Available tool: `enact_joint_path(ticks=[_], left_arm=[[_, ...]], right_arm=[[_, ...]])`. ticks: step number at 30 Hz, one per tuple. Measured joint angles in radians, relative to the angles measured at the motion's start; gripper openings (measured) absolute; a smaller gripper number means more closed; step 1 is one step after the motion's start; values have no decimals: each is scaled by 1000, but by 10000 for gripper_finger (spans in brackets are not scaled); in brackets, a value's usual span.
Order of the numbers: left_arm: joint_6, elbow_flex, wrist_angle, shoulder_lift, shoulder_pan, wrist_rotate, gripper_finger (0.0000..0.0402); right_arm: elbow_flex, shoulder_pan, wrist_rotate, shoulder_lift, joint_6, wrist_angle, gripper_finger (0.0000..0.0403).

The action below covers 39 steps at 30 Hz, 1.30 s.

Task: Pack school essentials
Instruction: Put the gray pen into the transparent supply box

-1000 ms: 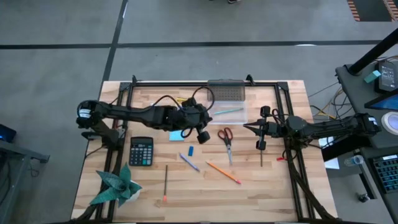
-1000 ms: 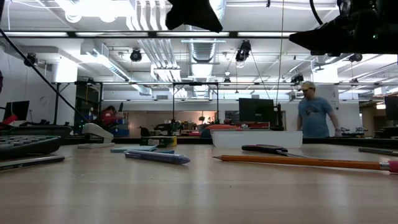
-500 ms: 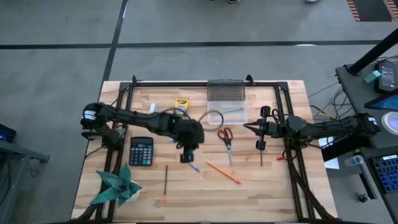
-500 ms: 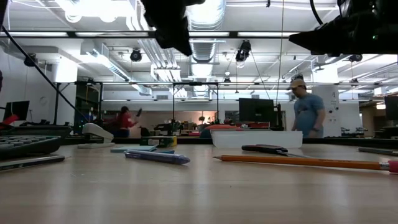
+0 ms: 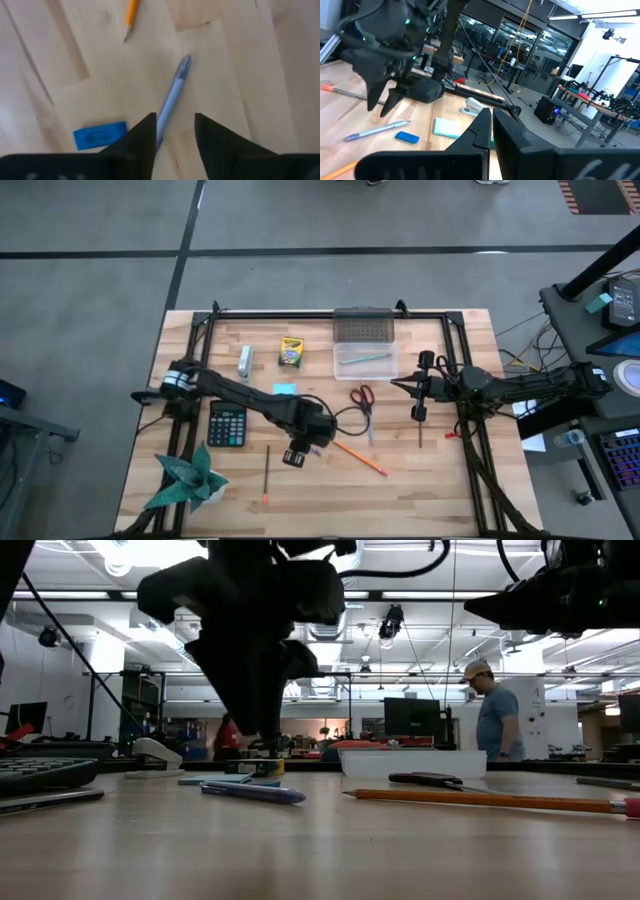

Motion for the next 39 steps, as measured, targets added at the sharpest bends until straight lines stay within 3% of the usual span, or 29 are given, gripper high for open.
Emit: enact_joint_path(ticks=[6, 20, 25, 39], left_arm=[[-1, 0, -2, 43, 1, -8, 149], [-2, -31, 22, 60, -6, -16, 150], [1, -38, 26, 59, -8, -107, 151], [-1, -91, 72, 59, -18, -85, 151]], right_arm=[[0, 0, 0, 0, 0, -1, 9], [0, 0, 1, 0, -11, -14, 9], [0, 0, 1, 0, -12, -14, 9], [0, 0, 0, 0, -14, -14, 9]])
